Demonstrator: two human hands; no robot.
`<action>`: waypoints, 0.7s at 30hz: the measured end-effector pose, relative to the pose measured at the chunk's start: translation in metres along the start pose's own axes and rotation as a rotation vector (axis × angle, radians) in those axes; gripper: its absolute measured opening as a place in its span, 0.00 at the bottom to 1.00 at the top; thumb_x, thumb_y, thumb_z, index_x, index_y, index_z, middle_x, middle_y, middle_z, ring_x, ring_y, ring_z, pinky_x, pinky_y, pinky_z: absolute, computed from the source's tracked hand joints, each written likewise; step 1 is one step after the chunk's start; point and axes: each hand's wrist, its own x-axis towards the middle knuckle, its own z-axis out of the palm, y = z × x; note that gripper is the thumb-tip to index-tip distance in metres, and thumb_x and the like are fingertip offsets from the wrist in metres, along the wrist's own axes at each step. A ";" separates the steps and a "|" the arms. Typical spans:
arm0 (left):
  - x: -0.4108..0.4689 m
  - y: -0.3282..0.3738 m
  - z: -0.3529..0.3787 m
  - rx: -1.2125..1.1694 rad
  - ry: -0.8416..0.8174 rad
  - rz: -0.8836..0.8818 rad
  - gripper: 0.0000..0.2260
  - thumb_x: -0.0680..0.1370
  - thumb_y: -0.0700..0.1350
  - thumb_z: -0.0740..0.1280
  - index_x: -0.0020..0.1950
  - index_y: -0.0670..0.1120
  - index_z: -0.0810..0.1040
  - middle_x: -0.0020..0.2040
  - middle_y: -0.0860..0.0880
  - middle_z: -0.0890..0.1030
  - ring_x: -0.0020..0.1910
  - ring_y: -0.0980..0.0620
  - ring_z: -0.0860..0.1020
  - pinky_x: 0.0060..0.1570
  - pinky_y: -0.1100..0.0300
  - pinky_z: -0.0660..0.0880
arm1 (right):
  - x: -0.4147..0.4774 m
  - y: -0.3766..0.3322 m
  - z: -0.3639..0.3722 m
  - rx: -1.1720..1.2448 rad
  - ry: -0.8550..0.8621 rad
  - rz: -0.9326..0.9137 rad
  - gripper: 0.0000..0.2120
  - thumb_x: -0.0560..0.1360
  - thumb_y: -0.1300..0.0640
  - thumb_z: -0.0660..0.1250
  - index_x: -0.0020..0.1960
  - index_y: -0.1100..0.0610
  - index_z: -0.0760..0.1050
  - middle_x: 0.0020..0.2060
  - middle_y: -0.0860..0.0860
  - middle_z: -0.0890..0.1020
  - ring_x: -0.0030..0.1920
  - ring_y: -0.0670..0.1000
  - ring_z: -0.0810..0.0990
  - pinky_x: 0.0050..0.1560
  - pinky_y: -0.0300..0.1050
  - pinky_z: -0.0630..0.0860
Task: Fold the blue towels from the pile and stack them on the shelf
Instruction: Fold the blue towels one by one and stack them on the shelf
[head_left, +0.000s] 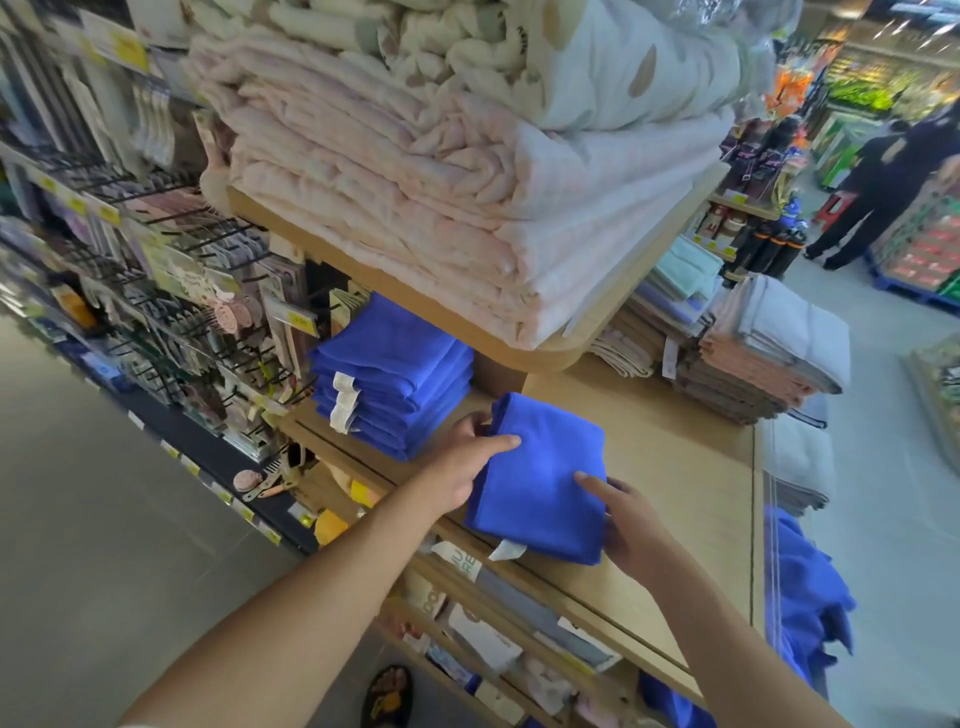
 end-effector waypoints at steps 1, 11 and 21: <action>-0.007 0.004 -0.001 -0.058 -0.057 0.010 0.15 0.75 0.37 0.74 0.61 0.47 0.79 0.56 0.45 0.85 0.50 0.50 0.86 0.46 0.57 0.82 | -0.004 0.001 -0.001 0.038 -0.050 0.040 0.30 0.71 0.53 0.79 0.68 0.62 0.76 0.60 0.59 0.84 0.59 0.62 0.84 0.66 0.62 0.78; -0.063 0.068 -0.034 0.330 -0.001 0.280 0.19 0.81 0.40 0.67 0.67 0.60 0.71 0.60 0.49 0.82 0.51 0.53 0.83 0.46 0.56 0.82 | -0.047 -0.015 0.047 0.070 -0.263 -0.192 0.31 0.69 0.60 0.77 0.70 0.53 0.73 0.60 0.54 0.85 0.59 0.58 0.85 0.53 0.54 0.84; -0.041 0.156 -0.114 0.026 0.048 0.191 0.12 0.79 0.38 0.68 0.63 0.42 0.78 0.57 0.43 0.83 0.57 0.41 0.82 0.59 0.45 0.78 | -0.053 -0.069 0.151 0.106 -0.234 -0.391 0.26 0.74 0.62 0.76 0.70 0.55 0.74 0.62 0.55 0.84 0.60 0.58 0.85 0.53 0.55 0.84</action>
